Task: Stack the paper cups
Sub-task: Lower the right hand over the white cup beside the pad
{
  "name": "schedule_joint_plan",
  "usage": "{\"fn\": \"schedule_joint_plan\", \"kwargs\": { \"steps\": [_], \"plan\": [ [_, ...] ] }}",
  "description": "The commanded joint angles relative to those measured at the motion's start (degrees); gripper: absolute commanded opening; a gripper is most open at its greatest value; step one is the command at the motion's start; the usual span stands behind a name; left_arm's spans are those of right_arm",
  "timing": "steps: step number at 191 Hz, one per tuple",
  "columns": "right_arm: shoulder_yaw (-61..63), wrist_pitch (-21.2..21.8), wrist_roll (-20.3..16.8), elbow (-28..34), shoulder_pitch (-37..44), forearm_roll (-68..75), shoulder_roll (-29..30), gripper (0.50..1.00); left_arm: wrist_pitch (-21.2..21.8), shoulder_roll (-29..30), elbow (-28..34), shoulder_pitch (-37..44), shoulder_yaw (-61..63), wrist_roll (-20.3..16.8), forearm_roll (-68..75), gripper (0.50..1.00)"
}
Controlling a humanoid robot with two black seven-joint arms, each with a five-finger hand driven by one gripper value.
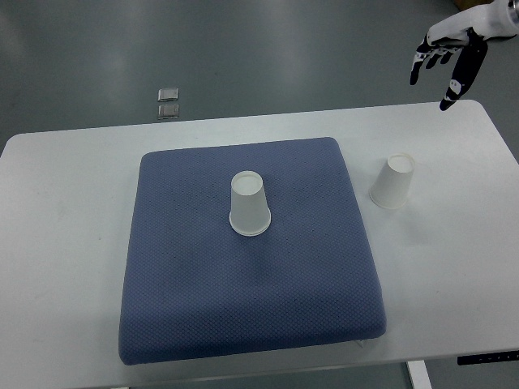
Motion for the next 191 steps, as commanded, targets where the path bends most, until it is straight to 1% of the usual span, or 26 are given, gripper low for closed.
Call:
{"fn": "schedule_joint_plan", "kwargs": {
  "steps": [1,23,40,56,68,79,103,123,146,191],
  "plan": [
    [2.41,-2.01,-0.01,-0.93,-4.18,0.76,0.46,0.924,0.0,0.0,0.07,0.08,-0.1,0.0,0.01,1.0],
    [5.4,-2.89,-0.1,-3.48,-8.93,0.76,1.51,0.921,0.0,0.0,0.07,0.08,-0.1,0.0,0.01,1.0],
    [7.68,-4.03,-1.33,-6.37,-12.35,1.46,3.88,0.924,0.09,0.0,0.16,0.08,-0.1,0.0,0.01,1.0],
    [9.09,-4.3,-2.12,-8.4,-14.47,3.4,4.94,0.924,0.09,0.0,0.24,0.08,-0.1,0.0,0.01,1.0],
    [9.35,-4.38,-3.35,-9.63,-15.78,4.63,6.17,0.924,0.09,0.0,0.42,0.08,-0.1,0.0,0.01,1.0],
    [9.62,-4.47,-5.19,-10.68,-17.28,5.42,7.57,0.924,0.18,0.0,0.59,0.08,-0.1,0.0,0.01,1.0],
    [9.7,-4.65,-7.57,-12.7,-20.35,7.35,9.24,0.924,0.09,0.0,0.68,0.17,-0.19,0.0,0.01,1.0],
    [9.7,-6.14,-9.94,-14.02,-22.02,10.51,10.65,0.924,0.09,0.0,0.68,0.26,-0.19,0.0,-0.08,1.0],
    [9.62,-7.46,-10.91,-14.46,-23.52,12.36,11.53,0.924,0.09,0.0,0.68,0.43,-0.19,0.0,0.01,1.0],
    [9.7,-8.87,-10.91,-16.57,-27.03,12.54,12.76,0.921,0.18,0.0,0.77,0.61,-0.19,0.0,0.01,1.0]
  ]
}}
